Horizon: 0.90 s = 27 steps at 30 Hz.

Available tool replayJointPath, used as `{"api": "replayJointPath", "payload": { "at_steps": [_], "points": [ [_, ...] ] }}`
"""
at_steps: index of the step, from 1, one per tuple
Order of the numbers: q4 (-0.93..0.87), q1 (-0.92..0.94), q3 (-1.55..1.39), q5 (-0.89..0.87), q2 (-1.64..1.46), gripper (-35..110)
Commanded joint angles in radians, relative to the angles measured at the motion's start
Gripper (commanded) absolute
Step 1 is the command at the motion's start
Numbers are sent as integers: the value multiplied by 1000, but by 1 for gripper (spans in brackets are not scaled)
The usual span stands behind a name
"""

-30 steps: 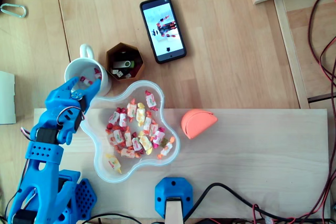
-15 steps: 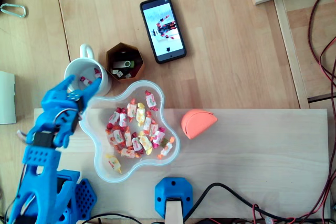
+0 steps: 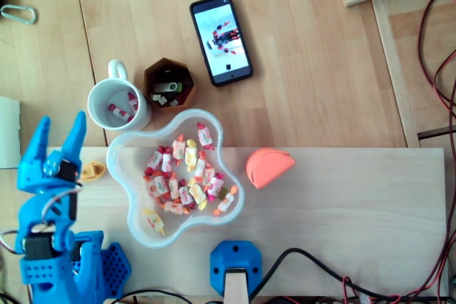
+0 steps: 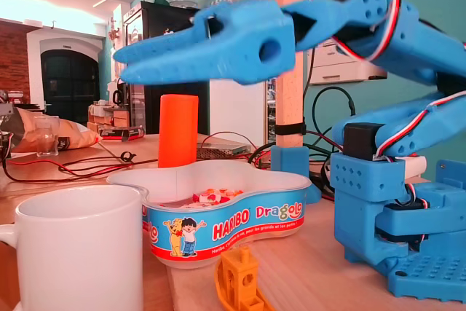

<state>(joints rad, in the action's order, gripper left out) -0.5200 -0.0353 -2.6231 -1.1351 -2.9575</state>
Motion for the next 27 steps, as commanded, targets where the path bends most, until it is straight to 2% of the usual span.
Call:
{"api": "replayJointPath", "payload": {
  "at_steps": [1,6,9,12,15,27],
  "points": [
    [2,37,-61,347,-141,35],
    [2,69,-112,842,-344,35],
    [2,69,-114,1063,-367,35],
    [2,69,-110,1203,-364,35],
    [2,69,-100,1216,-364,35],
    [2,84,-123,1083,-364,35]
  ]
}}
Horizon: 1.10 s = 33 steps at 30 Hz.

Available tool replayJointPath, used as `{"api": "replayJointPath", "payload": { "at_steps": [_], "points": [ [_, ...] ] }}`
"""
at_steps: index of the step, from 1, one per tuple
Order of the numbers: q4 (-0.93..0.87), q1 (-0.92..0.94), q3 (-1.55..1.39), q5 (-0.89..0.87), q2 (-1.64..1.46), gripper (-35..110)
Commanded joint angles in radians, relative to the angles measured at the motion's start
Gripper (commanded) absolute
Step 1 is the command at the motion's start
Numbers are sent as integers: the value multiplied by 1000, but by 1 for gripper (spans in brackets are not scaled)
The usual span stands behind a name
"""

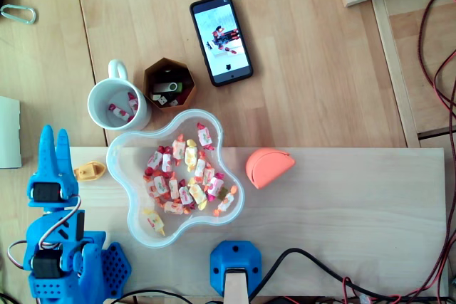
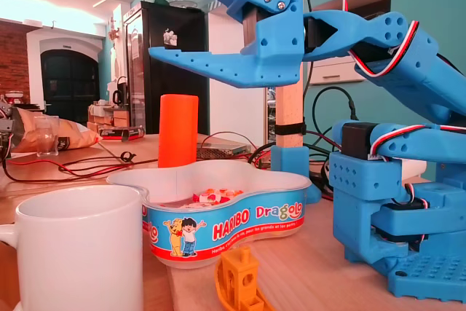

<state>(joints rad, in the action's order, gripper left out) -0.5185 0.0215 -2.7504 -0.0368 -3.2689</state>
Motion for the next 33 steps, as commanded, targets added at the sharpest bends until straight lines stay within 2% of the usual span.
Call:
{"api": "replayJointPath", "payload": {
  "at_steps": [1,13,18,27,33],
  "points": [
    [0,28,5,-15,-52,35],
    [0,21,-6,-15,-46,35],
    [25,29,-140,-14,-51,35],
    [466,31,-383,-14,-51,35],
    [591,31,-394,-14,-51,35]
  ]
}}
